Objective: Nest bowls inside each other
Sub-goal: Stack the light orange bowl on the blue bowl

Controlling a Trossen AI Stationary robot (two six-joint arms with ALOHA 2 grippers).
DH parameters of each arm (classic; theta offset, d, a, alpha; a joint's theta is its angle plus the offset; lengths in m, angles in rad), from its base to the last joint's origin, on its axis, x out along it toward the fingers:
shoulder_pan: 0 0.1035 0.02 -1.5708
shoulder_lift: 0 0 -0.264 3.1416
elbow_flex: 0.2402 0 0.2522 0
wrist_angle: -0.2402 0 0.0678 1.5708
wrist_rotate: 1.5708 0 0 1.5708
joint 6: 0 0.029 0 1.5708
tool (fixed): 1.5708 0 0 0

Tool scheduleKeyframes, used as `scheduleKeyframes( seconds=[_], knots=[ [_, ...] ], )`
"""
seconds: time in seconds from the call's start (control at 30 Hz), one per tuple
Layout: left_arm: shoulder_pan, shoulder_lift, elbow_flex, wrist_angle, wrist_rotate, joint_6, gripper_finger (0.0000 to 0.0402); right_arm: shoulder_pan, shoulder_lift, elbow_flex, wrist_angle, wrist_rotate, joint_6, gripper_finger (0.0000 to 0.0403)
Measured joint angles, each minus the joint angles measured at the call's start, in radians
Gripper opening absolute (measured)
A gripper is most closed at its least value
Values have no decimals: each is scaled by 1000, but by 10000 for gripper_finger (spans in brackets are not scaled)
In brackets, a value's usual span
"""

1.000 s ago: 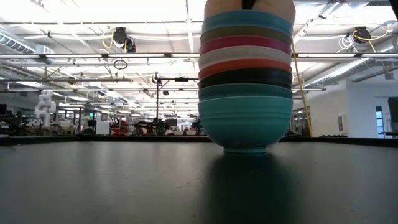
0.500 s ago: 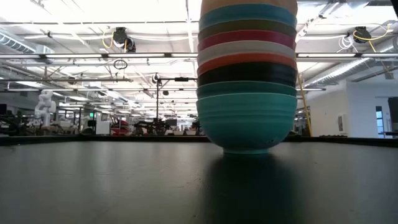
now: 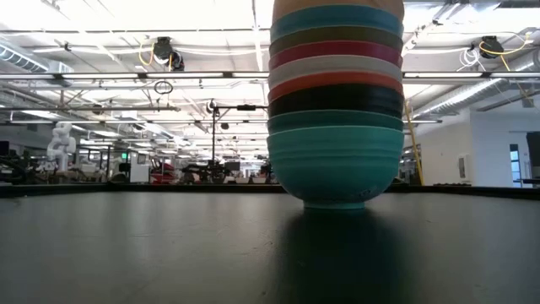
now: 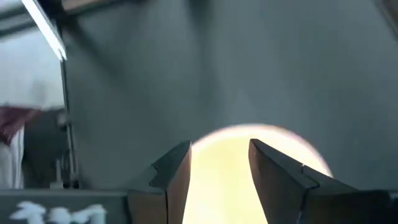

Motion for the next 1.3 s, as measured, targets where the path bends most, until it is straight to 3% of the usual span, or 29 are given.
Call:
scheduleKeyframes(
  seconds=[0.27, 0.43, 0.57, 0.63, 0.97, 1.2, 1.3],
  knots=[
    [0, -30, 0, 30, -18, -6, 250, 0, -66, 2, 212, 59, -117, 157],
    [0, -28, -9, 66, 15, -25, 250, 1, -89, 0, 184, 155, -146, 157],
    [0, -10, -37, 108, 51, -25, 250, 0, -106, 1, 219, 156, -204, 157],
    [0, 9, -47, 129, 92, -18, 250, 1, -108, 1, 256, 136, -244, 157],
    [34, 140, -52, 176, 104, 58, 250, -2, -158, 1, 355, 156, -346, 157],
    [131, 234, -48, 287, 223, 66, 250, -2, -214, 1, 345, 165, -363, 157],
    [173, 281, -47, 300, 259, 65, 250, 1, -238, 1, 331, 220, -383, 157]
  ],
)
